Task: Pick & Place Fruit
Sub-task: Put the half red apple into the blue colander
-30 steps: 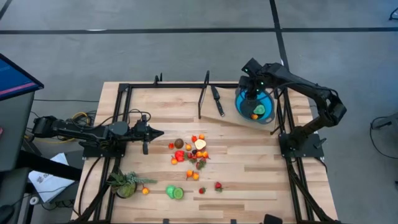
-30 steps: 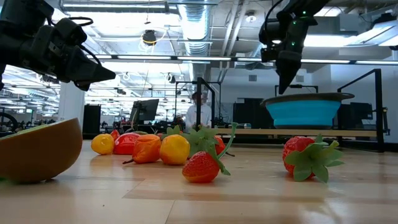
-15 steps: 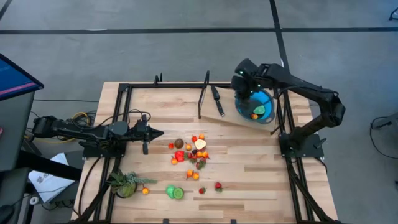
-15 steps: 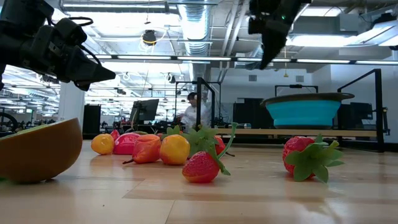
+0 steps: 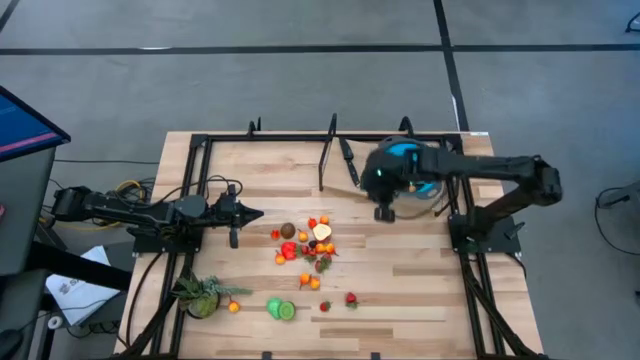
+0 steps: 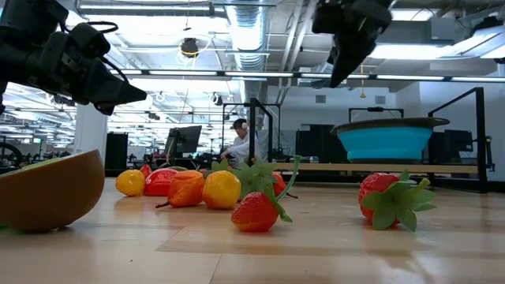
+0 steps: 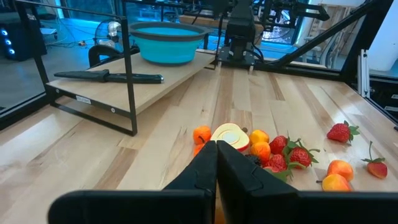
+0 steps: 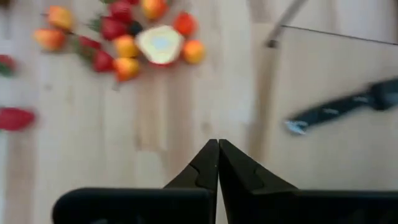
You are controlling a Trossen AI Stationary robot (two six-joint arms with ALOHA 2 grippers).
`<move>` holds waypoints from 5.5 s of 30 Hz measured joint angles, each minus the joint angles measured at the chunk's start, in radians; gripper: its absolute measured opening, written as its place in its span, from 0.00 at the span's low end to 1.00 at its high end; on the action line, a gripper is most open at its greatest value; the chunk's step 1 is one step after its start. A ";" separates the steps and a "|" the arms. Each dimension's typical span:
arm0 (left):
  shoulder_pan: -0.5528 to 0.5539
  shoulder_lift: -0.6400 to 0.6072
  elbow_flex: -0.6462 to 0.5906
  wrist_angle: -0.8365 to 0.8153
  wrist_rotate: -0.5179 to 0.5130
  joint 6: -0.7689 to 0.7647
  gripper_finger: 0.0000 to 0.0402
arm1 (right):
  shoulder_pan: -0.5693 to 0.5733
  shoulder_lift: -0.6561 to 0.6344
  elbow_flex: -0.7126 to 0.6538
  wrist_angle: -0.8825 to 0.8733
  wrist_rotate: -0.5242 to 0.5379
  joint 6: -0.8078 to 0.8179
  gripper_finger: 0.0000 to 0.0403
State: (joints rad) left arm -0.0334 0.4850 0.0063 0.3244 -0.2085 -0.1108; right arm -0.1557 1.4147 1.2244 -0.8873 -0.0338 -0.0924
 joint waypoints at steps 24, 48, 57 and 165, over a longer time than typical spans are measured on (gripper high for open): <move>0.000 0.014 0.000 0.014 0.000 -0.002 0.00 | 0.461 0.154 -0.378 1.014 0.310 0.581 0.00; 0.000 0.032 0.000 0.018 0.000 0.000 0.00 | 0.397 0.572 0.309 0.277 0.444 0.804 0.00; 0.000 0.035 0.000 0.021 0.000 0.000 0.00 | 0.357 0.570 0.310 0.263 0.370 0.814 0.00; 0.000 0.034 0.000 0.035 0.000 0.000 0.00 | 0.252 0.569 0.309 0.229 0.358 0.950 0.89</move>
State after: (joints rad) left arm -0.0330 0.5190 0.0067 0.3598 -0.2085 -0.1104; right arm 0.0962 1.9839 1.5333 -0.6583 0.3244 0.8581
